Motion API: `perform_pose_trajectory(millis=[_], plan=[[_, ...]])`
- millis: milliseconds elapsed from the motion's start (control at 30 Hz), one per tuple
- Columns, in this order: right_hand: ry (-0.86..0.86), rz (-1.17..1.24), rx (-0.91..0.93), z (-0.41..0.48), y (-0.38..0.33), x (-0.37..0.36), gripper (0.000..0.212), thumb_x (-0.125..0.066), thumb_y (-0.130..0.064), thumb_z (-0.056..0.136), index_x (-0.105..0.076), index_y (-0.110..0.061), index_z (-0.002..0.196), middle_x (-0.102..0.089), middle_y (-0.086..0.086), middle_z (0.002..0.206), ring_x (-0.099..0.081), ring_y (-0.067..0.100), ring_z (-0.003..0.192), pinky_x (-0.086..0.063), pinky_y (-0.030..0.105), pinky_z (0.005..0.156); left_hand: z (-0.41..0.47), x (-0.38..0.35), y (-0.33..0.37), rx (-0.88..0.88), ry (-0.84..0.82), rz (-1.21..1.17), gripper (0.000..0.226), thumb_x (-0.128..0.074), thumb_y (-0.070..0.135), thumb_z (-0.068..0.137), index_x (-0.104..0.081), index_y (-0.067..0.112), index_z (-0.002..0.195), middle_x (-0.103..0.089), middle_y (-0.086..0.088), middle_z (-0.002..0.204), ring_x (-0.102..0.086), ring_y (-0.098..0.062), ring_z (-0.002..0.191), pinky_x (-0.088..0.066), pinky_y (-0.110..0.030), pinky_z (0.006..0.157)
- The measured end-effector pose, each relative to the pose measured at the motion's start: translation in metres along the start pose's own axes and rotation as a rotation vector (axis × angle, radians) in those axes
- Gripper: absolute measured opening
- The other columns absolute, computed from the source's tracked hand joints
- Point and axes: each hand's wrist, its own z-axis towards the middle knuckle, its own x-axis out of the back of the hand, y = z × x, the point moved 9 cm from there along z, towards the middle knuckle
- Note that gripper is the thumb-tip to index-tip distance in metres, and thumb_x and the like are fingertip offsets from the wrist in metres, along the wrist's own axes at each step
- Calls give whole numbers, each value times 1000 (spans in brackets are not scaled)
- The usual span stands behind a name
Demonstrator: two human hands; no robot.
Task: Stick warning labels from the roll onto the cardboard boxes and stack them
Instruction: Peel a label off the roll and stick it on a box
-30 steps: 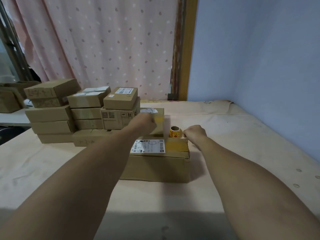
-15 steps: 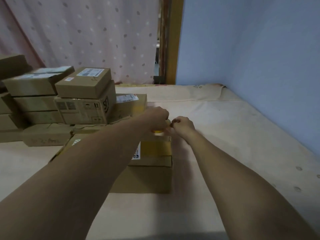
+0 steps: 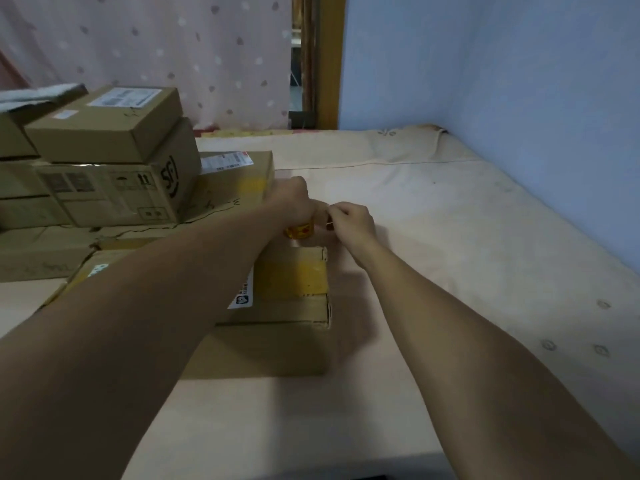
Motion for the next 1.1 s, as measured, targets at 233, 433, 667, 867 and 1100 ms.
perform_pose_trajectory(millis=[233, 433, 667, 867, 1100], plan=[[73, 86, 99, -17, -21, 14, 23, -56, -23, 87, -66, -12, 70, -62, 5, 69, -54, 18, 68, -41, 33, 62, -6, 22, -17, 141, 124, -351, 33, -68, 18, 95, -60, 9, 125, -64, -10, 115, -62, -23, 104, -57, -34, 86], [146, -56, 318, -42, -90, 20, 22, -58, -29, 99, -77, -20, 105, -72, -9, 105, -62, 8, 96, -52, 25, 77, -25, 45, -38, 285, 195, -770, 23, -61, 19, 99, -61, 11, 121, -62, -9, 106, -61, -20, 100, -48, -26, 69], [223, -429, 687, -93, -168, 5, 25, -57, -36, 102, -75, -20, 110, -70, -7, 117, -53, 14, 110, -51, 32, 77, -66, 91, -44, 297, 249, -1165, 6, -66, 7, 92, -64, 2, 95, -67, -18, 98, -66, -30, 89, -61, -44, 85], [239, -306, 683, -124, -209, 1, 22, -53, -33, 105, -68, -23, 118, -64, -3, 122, -54, 14, 111, -51, 27, 84, -102, 131, -54, 204, 268, -1362, 16, -75, 9, 82, -68, 4, 96, -71, -20, 96, -70, -36, 88, -59, -45, 82], [278, 96, 330, -132, -220, 7, 25, -69, -33, 97, -51, -26, 113, -57, -4, 115, -60, 14, 102, -51, 21, 69, -148, 175, -62, 2, 407, -1326, 16, -72, -3, 88, -64, 0, 102, -66, -10, 81, -66, -11, 67, -50, -18, 55]])
